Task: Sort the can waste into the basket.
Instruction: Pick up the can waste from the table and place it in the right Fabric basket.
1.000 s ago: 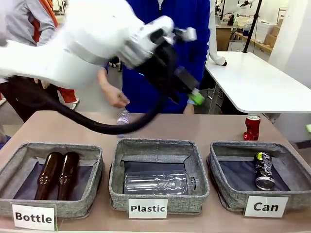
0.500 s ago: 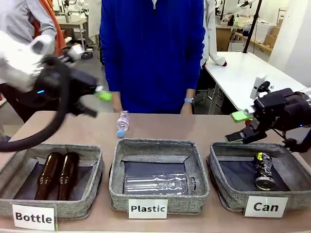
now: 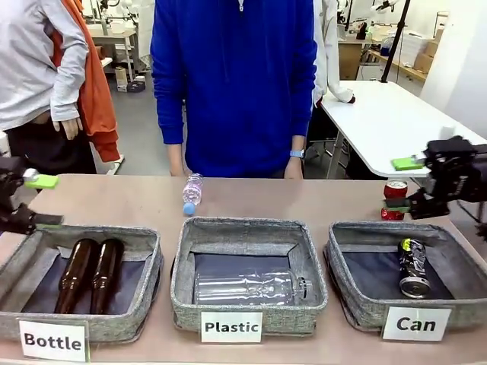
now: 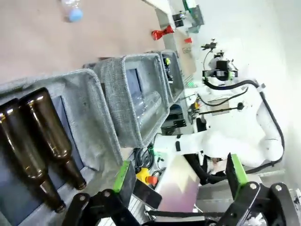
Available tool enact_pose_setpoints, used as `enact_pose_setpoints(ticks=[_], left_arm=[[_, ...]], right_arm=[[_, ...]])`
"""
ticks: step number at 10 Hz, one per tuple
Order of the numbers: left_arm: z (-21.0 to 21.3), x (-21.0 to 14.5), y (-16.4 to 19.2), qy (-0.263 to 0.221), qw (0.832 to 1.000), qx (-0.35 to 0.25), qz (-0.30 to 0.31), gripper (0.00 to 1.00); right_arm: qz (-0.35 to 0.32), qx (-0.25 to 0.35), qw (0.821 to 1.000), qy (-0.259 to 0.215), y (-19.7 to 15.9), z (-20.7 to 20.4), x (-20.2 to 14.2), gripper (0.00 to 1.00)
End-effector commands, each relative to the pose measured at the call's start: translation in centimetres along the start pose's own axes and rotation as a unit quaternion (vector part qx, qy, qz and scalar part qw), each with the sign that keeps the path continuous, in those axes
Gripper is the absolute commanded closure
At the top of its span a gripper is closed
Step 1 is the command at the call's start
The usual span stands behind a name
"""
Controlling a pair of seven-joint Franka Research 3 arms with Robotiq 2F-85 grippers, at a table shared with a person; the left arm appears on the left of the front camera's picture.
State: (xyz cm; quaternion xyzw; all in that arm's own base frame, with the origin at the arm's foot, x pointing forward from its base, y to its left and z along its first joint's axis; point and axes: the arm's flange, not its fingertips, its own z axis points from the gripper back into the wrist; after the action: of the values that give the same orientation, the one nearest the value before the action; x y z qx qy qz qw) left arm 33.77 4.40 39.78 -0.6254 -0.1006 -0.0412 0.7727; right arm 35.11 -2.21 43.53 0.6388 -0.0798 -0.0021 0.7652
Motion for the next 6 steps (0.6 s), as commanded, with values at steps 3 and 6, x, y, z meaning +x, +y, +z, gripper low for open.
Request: enact_pose_setpoints(ticks=[3, 6], left_arm=[[0.0, 0.0, 0.0, 0.000, 1.000, 0.000, 0.000, 0.00], [0.0, 0.0, 0.0, 0.000, 1.000, 0.000, 0.000, 0.00]], right_arm=[[-0.006, -0.004, 0.999, -0.040, -0.6, 2.6, 0.2, 0.00], [-0.006, -0.004, 0.999, -0.040, -0.6, 2.6, 0.2, 0.00]])
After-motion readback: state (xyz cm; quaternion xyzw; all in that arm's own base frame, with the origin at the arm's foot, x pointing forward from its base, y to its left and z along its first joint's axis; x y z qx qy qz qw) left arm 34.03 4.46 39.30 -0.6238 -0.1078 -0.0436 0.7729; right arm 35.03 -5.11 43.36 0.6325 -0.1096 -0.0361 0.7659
